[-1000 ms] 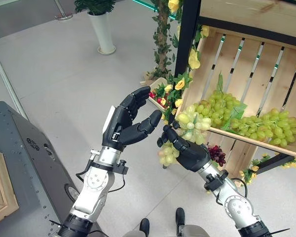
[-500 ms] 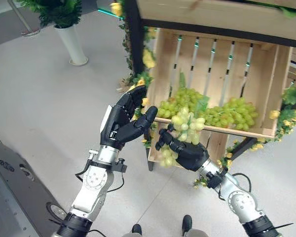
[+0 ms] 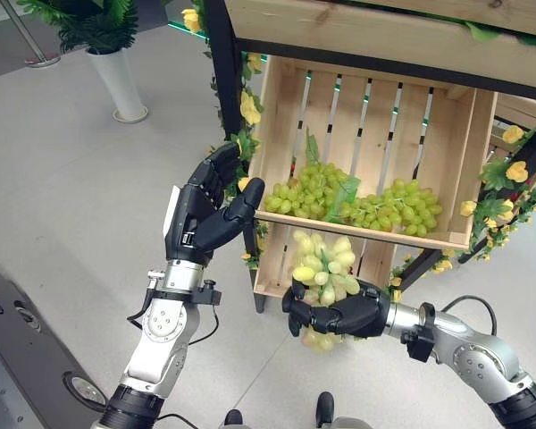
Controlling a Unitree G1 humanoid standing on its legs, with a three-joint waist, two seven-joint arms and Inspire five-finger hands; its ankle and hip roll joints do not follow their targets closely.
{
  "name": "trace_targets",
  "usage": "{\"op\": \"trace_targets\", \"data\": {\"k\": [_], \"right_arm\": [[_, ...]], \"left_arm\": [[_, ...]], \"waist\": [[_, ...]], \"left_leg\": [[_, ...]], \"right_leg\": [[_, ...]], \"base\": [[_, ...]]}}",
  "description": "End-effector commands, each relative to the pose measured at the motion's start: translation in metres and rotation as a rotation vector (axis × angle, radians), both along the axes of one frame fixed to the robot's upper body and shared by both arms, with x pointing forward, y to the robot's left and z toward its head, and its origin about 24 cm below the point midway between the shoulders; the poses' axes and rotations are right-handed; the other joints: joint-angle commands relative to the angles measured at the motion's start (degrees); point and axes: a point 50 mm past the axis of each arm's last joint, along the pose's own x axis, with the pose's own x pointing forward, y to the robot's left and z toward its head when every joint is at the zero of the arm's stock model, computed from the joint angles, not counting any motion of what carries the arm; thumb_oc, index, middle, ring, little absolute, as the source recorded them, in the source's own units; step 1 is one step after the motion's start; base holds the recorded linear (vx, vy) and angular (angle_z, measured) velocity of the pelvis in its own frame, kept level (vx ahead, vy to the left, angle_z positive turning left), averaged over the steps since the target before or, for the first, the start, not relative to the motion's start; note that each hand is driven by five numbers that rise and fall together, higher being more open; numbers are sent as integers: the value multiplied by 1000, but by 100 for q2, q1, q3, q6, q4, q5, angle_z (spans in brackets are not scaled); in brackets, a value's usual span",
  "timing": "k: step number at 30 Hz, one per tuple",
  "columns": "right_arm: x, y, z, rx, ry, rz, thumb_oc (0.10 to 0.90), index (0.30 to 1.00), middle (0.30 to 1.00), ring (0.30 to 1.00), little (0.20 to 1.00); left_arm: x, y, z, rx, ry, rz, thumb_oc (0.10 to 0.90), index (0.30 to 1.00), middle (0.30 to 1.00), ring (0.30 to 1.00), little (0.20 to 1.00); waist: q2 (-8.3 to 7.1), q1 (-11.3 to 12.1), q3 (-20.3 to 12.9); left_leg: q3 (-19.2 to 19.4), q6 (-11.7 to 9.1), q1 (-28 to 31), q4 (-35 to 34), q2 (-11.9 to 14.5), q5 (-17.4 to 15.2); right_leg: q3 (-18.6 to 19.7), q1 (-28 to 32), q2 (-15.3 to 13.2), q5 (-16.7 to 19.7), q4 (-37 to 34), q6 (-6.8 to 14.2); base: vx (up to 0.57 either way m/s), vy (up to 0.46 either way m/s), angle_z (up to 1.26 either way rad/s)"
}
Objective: Pick up the fruits from the basket on one side to the basket on the other side
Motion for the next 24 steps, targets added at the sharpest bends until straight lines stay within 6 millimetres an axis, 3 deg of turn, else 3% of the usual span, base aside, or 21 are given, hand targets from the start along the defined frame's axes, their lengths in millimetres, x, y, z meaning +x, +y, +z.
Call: {"op": "trace_targets", "data": {"k": [1,9,12,17,24], "right_arm": [[15,-4,71,280,-320,-72,400,300,300,300,300],[28,-9,96,351,-372,-187,400,300,300,300,300],[31,-14,105,357,-407,-240,400,300,300,300,300],[40,-22,115,299,-413,-340,400,300,300,300,300],[44,-39,113,175,-487,-457,400,300,300,300,300]], "left_arm": [[3,-1,36,-2,-209,-32,800,900,900,900,900],[2,-2,42,-69,-256,-67,800,900,900,900,900],[3,4,40,-54,-224,29,800,900,900,900,900],[10,25,21,174,-155,310,800,900,900,900,900],[7,63,-28,290,57,479,800,900,900,900,900]], "waist": [[-113,48,-587],[-108,88,-630],[-109,107,-633],[-116,144,-655],[-102,150,-680]], "left_leg": [[-209,250,-132,10,-360,-356],[-221,249,-140,10,-364,-358],[-238,239,-139,10,-358,-367],[-265,247,-148,10,-368,-361],[-260,230,-184,10,-359,-334]], "right_leg": [[-34,436,-293,-461,59,225],[-53,443,-321,-474,70,216],[-70,460,-327,-484,72,213],[-97,477,-344,-498,75,209],[-131,462,-379,-509,98,210]], "base": [[56,41,1],[28,14,0],[44,14,0],[31,3,1],[9,3,1]]}}
